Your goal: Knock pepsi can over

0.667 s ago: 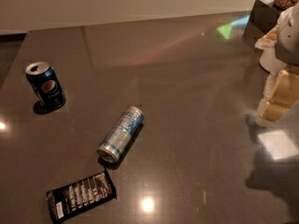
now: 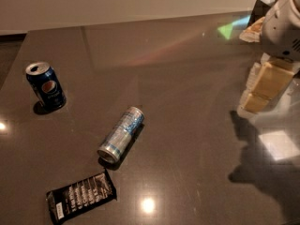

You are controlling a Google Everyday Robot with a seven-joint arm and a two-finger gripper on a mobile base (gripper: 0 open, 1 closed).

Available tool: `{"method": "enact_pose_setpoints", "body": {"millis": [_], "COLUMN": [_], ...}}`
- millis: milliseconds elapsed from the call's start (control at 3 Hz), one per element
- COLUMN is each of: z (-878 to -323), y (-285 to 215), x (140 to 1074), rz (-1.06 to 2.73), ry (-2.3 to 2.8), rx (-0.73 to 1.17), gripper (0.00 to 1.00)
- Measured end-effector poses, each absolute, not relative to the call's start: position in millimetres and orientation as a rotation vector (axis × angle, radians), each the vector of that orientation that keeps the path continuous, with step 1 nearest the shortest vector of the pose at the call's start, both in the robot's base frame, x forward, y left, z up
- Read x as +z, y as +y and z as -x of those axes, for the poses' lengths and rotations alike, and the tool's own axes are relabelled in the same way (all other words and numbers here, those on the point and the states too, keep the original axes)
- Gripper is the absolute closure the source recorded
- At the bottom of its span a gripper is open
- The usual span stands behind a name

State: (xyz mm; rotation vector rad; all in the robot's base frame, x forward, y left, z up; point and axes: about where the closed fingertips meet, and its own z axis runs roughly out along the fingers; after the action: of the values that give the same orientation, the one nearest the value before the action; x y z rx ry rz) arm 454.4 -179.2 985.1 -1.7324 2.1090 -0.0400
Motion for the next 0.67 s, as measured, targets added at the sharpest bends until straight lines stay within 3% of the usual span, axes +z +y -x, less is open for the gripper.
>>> {"method": "enact_pose_setpoints", "body": {"millis": [667], "z": [-486], "y": [-93], "x": [980], "rz": [1.78], "ry": [1.949], "rx": [0.068], "gripper": [0.0]}}
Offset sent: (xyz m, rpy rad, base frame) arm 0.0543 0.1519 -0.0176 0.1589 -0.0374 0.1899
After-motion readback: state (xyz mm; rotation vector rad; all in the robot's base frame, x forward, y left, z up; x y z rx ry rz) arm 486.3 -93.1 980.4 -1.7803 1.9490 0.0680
